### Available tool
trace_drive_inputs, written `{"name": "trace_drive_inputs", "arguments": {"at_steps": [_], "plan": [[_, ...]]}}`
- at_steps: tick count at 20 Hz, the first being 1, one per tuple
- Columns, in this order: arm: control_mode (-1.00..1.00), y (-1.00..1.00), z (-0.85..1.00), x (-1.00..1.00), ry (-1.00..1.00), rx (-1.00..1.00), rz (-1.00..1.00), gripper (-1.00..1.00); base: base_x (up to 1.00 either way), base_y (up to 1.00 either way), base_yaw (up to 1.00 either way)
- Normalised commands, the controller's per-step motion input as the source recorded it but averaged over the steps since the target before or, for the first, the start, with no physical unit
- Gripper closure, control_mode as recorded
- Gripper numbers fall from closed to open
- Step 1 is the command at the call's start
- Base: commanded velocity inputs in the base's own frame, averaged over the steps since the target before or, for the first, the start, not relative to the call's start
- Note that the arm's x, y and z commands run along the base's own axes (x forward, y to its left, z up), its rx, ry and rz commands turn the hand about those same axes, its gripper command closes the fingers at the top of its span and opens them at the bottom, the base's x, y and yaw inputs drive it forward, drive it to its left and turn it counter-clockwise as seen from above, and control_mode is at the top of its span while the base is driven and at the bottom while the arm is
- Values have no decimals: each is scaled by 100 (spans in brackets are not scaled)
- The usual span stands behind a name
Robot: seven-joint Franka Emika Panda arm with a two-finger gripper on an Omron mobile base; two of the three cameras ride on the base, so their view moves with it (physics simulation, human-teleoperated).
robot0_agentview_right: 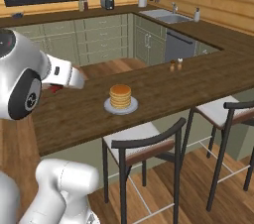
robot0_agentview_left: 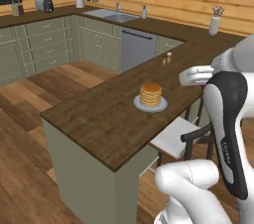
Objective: Take the strawberry from the fridge and place it on top of the pancake, located on the dining counter.
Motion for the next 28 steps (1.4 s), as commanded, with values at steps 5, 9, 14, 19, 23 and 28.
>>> {"name": "trace_drive_inputs", "arguments": {"at_steps": [5,9,14,19,23,28], "plan": [[-100,0,-29,100,35,-8,0,100,0,0,0],[-100,-10,-51,98,30,-5,0,100,0,0,0],[-100,-31,-56,86,25,0,0,100,0,0,0],[-100,-18,-33,76,8,0,0,100,0,0,0],[-100,0,-28,69,0,0,0,100,0,0,0],[-100,0,-44,71,0,0,0,100,0,0,0]]}}
